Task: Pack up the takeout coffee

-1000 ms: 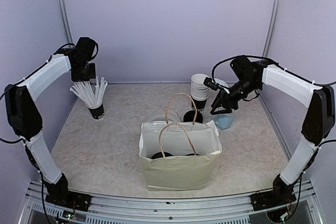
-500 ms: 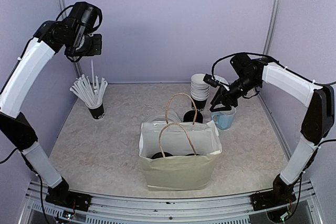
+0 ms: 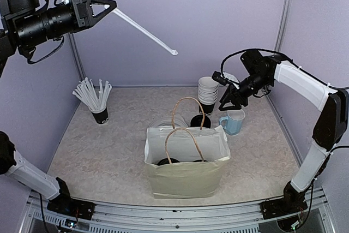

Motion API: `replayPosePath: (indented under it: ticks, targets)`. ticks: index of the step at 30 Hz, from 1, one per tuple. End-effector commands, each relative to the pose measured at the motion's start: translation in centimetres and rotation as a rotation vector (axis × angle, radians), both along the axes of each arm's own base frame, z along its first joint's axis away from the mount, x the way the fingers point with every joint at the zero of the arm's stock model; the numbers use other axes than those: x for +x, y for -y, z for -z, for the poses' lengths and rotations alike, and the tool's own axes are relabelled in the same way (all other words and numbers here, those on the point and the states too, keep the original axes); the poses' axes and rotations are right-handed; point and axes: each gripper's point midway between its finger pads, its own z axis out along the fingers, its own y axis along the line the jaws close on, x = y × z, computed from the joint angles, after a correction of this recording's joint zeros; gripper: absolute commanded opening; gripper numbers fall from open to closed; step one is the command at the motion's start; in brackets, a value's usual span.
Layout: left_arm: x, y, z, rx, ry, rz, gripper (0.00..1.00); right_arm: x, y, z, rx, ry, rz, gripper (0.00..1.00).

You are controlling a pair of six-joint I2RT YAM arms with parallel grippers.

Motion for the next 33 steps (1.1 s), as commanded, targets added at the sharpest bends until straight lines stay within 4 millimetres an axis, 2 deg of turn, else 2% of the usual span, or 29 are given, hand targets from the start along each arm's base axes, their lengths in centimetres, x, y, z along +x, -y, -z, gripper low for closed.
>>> replayPosePath:
  ticks: [1, 5, 7, 11, 13, 17, 21, 25, 30, 33]
  targets:
    - [-3.9, 5.1, -0.1, -0.039, -0.008, 0.322, 0.00, 0.1, 0.3, -0.6, 0.004, -0.006, 0.013, 0.46]
    - [-4.0, 7.6, 3.2, 0.041, -0.095, 0.378, 0.00, 0.0, 0.5, -0.8, 0.001, 0.000, 0.018, 0.47]
    - [-4.9, 9.6, 5.4, 0.103, -0.114, 0.442, 0.00, 0.0, 0.5, -0.9, -0.001, 0.006, 0.019, 0.46]
    - [-7.7, 13.1, 8.1, 0.168, -0.125, 0.575, 0.00, 0.0, 0.6, -0.8, -0.004, 0.007, 0.020, 0.46]
    - [-8.1, 14.4, 9.6, 0.212, -0.146, 0.597, 0.00, 0.0, 0.5, -0.7, -0.002, 0.001, 0.018, 0.46]
    - [-7.9, 16.8, 14.5, 0.328, -0.246, 0.626, 0.00, 0.0, 0.5, -0.8, -0.002, 0.005, 0.016, 0.47]
    - [-8.1, 18.3, 18.5, 0.402, -0.330, 0.659, 0.00, 0.5, 0.2, -1.9, 0.011, 0.019, 0.015, 0.47]
    - [-8.2, 18.7, 22.5, 0.504, -0.413, 0.651, 0.03, 0.9, 0.4, -2.7, -0.002, 0.042, 0.020, 0.47]
    - [-9.0, 16.7, 28.4, 0.679, -0.549, 0.634, 0.25, 1.0, 1.4, -3.4, -0.047, 0.098, 0.038, 0.48]
    - [-9.2, 15.3, 29.8, 0.747, -0.563, 0.622, 0.37, 0.9, 1.9, -3.9, -0.058, 0.117, 0.052, 0.49]
